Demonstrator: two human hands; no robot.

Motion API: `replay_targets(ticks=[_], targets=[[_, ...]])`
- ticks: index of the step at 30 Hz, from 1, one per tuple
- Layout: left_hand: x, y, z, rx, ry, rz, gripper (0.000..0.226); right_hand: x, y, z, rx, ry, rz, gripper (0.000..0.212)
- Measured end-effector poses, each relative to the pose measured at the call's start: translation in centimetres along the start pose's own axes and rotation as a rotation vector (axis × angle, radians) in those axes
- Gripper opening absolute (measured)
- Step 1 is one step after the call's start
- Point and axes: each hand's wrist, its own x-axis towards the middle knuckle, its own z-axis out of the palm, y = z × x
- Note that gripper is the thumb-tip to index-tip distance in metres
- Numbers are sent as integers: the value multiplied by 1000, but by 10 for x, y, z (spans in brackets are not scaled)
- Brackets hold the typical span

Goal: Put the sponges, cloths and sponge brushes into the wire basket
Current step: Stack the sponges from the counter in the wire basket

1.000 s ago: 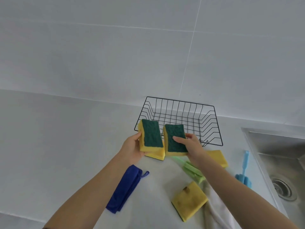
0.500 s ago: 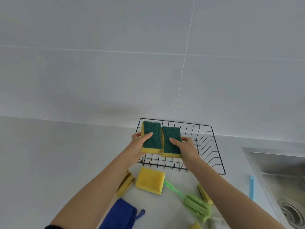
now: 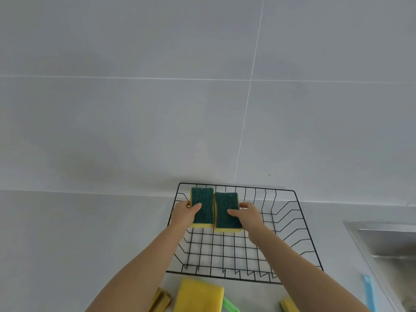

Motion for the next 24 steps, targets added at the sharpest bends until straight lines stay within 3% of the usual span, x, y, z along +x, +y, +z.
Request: replay_targets(ticks=[9,24], targets=[[27,-20,29,289,119,18,26,43,28,1,-68,29,70,42],[27,-29,46,400,189,81,22,58,43,15,-243,44,11,40]])
